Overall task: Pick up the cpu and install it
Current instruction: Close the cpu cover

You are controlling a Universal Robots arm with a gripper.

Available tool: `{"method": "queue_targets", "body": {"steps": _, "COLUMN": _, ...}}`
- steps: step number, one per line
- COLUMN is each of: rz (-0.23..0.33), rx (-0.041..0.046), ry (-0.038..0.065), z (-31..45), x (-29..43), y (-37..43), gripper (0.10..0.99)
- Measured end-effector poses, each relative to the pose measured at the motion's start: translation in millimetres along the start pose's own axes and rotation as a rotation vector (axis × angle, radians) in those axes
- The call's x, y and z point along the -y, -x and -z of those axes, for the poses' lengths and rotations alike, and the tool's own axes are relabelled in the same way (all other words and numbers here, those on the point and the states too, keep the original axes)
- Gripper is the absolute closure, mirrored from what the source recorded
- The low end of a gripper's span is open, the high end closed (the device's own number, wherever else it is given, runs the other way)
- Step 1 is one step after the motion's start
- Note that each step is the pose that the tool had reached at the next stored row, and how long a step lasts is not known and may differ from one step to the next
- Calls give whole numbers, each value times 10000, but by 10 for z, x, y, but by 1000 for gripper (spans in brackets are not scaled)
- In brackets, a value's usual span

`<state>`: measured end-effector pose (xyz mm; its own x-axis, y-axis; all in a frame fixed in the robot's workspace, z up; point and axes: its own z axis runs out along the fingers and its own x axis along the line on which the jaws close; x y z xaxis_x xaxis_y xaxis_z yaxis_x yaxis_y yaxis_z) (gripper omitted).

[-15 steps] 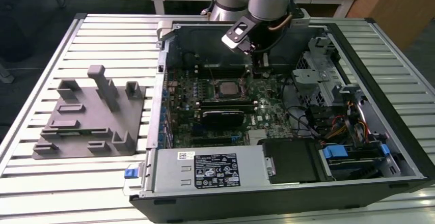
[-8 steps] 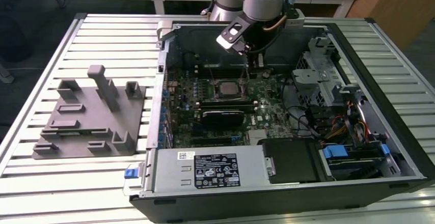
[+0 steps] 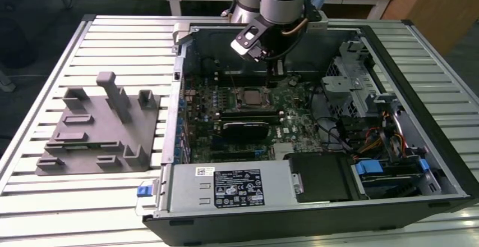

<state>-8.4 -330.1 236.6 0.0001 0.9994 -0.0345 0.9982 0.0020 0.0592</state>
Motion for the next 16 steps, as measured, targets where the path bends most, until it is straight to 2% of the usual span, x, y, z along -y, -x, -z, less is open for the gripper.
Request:
{"method": "queue_targets", "body": {"steps": 10, "rz": 0, "rx": -2, "ry": 1, "z": -30, "x": 149, "y": -2, "gripper": 980}}
{"method": "queue_targets", "body": {"steps": 16, "rz": 0, "rx": -2, "ry": 1, "z": -66, "x": 207, "y": -3, "gripper": 980}}
